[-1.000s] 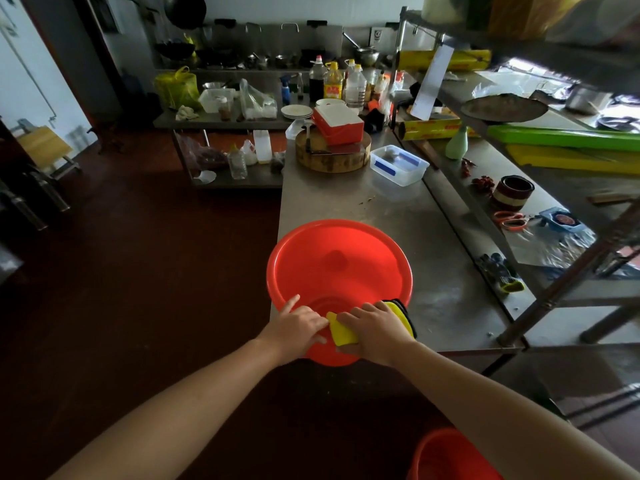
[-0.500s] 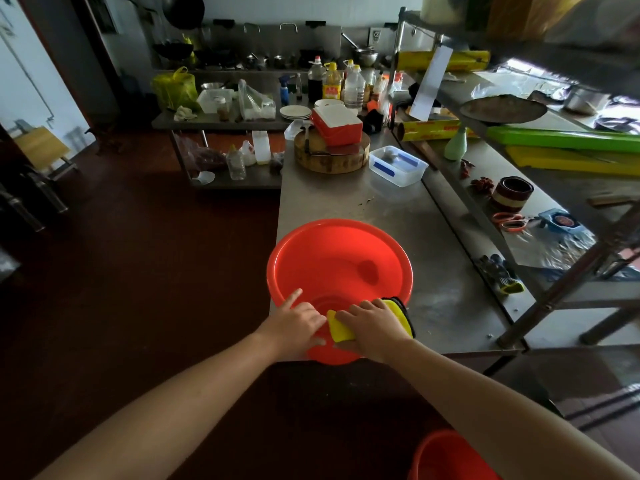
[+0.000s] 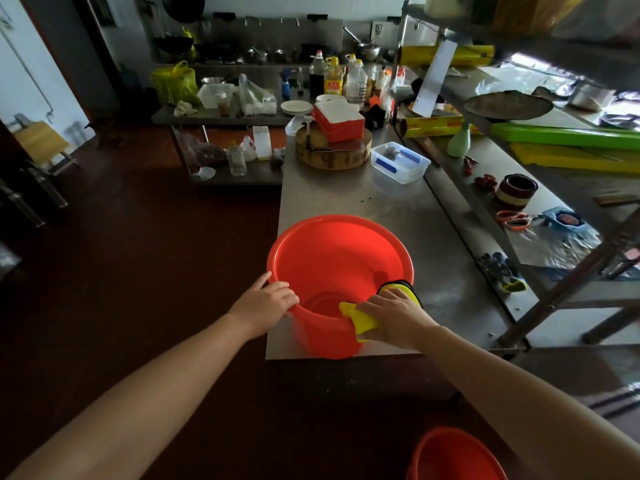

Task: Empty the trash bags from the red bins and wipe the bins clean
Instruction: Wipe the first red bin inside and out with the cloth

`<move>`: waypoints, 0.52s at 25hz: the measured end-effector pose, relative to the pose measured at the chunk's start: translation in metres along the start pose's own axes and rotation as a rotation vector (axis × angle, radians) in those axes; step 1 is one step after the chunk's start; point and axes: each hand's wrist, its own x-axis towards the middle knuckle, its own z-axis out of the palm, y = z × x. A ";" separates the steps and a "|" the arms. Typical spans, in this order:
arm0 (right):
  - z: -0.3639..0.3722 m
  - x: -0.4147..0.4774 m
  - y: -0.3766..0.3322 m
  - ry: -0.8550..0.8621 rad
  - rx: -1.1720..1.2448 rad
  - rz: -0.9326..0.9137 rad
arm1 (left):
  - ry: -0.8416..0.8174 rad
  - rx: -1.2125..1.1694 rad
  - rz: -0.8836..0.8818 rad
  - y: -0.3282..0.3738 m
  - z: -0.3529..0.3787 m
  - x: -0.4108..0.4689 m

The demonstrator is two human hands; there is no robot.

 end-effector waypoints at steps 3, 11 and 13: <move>0.001 0.011 -0.020 -0.003 0.004 0.014 | -0.017 -0.011 0.078 0.036 0.002 0.010; 0.006 0.003 -0.002 0.075 0.106 -0.091 | 0.074 -0.232 0.074 0.051 0.010 0.015; 0.004 -0.003 0.018 0.089 0.087 -0.110 | 0.079 -0.174 0.055 0.026 0.008 0.011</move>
